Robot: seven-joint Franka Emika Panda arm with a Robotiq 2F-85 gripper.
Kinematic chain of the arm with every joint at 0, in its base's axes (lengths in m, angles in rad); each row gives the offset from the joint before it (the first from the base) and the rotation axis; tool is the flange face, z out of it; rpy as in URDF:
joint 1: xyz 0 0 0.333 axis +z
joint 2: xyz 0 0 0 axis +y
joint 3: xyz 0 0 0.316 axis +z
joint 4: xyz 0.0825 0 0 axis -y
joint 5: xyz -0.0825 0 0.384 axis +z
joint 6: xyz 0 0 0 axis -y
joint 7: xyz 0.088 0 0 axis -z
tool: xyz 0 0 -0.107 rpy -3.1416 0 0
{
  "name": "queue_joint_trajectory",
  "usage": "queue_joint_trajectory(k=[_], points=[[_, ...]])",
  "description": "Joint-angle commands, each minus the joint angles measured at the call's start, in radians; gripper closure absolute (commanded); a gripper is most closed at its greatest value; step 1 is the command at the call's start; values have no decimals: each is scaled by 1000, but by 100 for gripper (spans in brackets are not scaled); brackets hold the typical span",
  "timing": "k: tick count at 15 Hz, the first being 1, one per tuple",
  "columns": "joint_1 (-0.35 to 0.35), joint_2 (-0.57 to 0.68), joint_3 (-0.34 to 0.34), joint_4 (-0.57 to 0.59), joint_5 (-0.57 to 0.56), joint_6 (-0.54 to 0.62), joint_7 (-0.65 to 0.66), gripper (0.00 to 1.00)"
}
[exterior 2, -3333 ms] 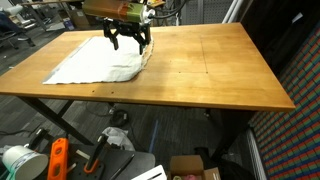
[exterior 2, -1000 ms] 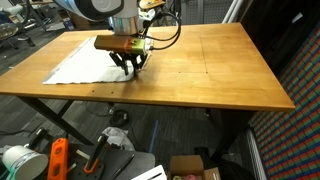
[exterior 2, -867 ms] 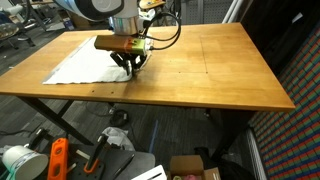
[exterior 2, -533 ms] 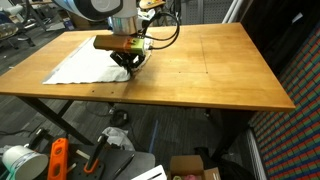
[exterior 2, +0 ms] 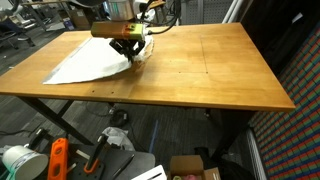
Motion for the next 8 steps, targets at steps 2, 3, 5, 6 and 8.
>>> queue_joint_trajectory(k=[2, 3, 5, 6, 8], points=[[13, -83, 5, -32, -74, -1, 2, 99], [18, -96, 5, -42, -88, 2, 1, 99], [30, -124, 4, -67, -127, 9, 0, 99], [36, -139, 3, -83, -156, 13, 1, 99], [48, -173, -3, -122, -241, 19, 18, 99]])
